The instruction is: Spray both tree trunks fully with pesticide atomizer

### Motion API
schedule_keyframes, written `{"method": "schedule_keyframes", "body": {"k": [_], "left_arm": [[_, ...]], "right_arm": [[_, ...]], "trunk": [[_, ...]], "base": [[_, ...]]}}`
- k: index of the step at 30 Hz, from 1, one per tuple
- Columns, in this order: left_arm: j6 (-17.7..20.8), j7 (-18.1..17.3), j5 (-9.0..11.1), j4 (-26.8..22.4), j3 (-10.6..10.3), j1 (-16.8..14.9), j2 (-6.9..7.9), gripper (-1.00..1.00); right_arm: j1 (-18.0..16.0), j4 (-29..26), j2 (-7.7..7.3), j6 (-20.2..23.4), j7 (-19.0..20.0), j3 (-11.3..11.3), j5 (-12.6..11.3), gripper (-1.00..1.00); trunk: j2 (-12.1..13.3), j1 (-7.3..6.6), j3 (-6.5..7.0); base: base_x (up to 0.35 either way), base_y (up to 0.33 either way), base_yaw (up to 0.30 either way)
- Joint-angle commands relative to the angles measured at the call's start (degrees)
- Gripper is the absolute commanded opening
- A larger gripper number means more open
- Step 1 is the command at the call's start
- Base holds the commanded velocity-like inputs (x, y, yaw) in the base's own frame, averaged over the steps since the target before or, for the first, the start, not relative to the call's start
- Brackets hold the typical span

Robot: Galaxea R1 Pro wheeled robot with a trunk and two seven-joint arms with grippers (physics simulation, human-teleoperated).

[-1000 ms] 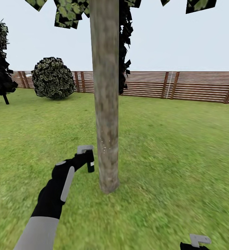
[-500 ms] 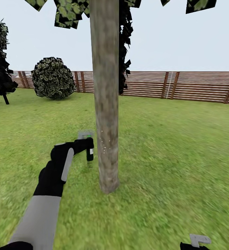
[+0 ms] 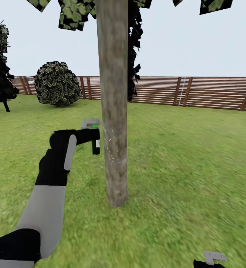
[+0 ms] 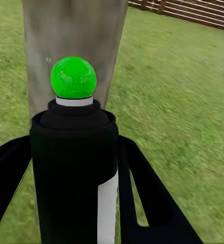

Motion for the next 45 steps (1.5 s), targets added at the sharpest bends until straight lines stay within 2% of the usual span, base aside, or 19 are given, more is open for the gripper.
{"method": "schedule_keyframes", "body": {"k": [1, 9, 25, 28, 32, 33, 35, 37, 40, 43, 45], "left_arm": [[0.07, -0.02, -0.03, -0.01, 0.00, -0.49, 0.00, -1.00], [0.33, -0.09, 0.00, -0.03, 0.04, -4.46, -0.02, -1.00], [0.38, -0.14, 0.07, -3.47, 0.08, -5.21, -0.03, -1.00], [0.39, -0.14, 0.06, -2.87, 0.08, -7.00, -0.03, -1.00], [0.38, -0.14, 0.10, 7.74, 0.02, -15.64, -0.09, -1.00], [0.37, -0.12, 0.11, 9.13, 0.02, -16.75, -0.10, -1.00], [0.33, -0.10, 0.13, 15.90, 0.02, -23.93, -0.14, -1.00], [0.32, -0.12, 0.14, 18.54, 0.01, -27.35, -0.17, -1.00], [0.31, -0.08, 0.14, 22.97, 0.01, -34.09, -0.19, -1.00], [0.31, -0.06, 0.14, 25.29, 0.02, -37.86, -0.18, -1.00], [0.31, -0.06, 0.14, 28.61, 0.06, -42.76, -0.14, -1.00]], "right_arm": [[0.00, 0.01, 0.00, 0.00, 0.00, 0.00, 0.01, 1.00], [0.00, 0.01, 0.00, 0.00, -0.03, -0.05, -0.04, 1.00], [0.00, 0.02, 0.00, 0.00, 0.00, -0.08, 0.00, 1.00], [0.00, 0.02, 0.00, 0.00, -0.02, -0.08, -0.03, 1.00], [0.02, -0.02, -0.07, 0.00, -0.04, -0.08, 0.00, 1.00], [0.02, -0.01, -0.07, 0.00, -0.04, -0.08, 0.00, 1.00], [0.01, 0.00, -0.04, 0.00, -0.04, -0.08, 0.00, 1.00], [0.03, -0.02, -0.02, 0.00, -0.04, -0.08, 0.01, 1.00], [0.03, 0.00, -0.02, 0.00, -0.04, -0.08, 0.01, 1.00], [0.01, 0.01, -0.04, 0.00, -0.04, -0.08, 0.00, 1.00], [0.05, 0.01, -0.06, 0.00, -0.04, -0.08, 0.00, 1.00]], "trunk": [[0.00, 0.00, 0.00], [0.00, 0.00, 0.00], [0.00, 0.00, 0.00], [0.00, 0.00, 0.00], [0.00, 0.00, 0.00], [0.00, 0.00, 0.00], [0.00, 0.00, 0.00], [0.00, 0.00, 0.00], [0.00, 0.00, 0.00], [0.00, 0.00, 0.00], [0.00, 0.00, 0.00]], "base": [[0.000, 0.000, 0.000], [0.000, 0.000, 0.000], [-0.051, 0.000, 0.000], [-0.003, 0.000, 0.000], [0.000, 0.000, 0.000], [0.000, 0.000, 0.000], [0.000, 0.000, 0.000], [0.000, 0.000, 0.000], [0.000, 0.000, 0.000], [0.000, 0.000, 0.000], [0.000, 0.000, 0.000]]}}
